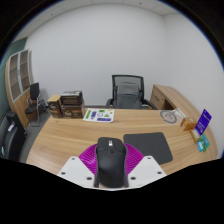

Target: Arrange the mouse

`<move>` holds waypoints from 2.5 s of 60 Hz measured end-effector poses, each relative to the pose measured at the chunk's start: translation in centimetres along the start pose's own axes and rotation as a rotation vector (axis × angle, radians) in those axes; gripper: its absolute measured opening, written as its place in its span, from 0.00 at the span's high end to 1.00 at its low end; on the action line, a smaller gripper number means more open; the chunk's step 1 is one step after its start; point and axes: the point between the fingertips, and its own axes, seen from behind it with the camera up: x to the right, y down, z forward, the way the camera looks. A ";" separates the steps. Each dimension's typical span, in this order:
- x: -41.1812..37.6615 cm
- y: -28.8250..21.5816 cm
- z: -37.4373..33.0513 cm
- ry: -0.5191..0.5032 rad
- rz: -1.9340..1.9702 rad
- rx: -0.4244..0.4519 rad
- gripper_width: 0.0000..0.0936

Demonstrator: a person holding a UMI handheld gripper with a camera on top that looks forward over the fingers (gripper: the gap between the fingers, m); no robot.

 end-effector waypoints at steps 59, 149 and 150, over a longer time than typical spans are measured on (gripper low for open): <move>19.6 7.3 20.0 0.143 0.070 -0.054 0.65; 10.1 8.6 -25.7 0.103 0.083 -0.068 0.08; 10.0 8.7 -25.9 0.102 0.084 -0.069 0.08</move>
